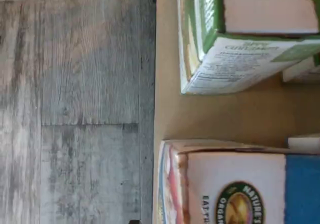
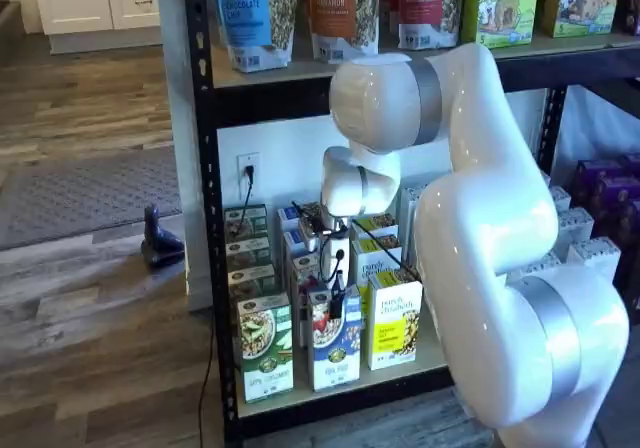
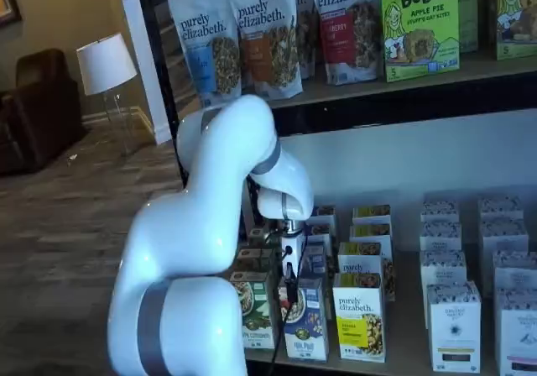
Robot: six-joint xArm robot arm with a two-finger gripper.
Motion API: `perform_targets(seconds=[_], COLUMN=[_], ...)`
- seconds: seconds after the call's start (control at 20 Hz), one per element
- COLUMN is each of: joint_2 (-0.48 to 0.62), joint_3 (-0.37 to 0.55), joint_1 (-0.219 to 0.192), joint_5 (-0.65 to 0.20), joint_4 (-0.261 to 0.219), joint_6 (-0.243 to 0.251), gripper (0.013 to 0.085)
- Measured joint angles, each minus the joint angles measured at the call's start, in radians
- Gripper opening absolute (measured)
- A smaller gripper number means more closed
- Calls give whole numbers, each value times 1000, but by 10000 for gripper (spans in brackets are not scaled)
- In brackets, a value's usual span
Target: Pick up the blue and white box that is on the bottom shelf, the second box from the left
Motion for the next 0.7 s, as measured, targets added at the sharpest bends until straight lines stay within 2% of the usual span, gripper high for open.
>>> perform_targets(seconds=[0.7], joint_2=[-15], joint_3=[71], joint_1=[5], joint_5=[-77], joint_4=[-57], joint_6=[49], gripper=[850])
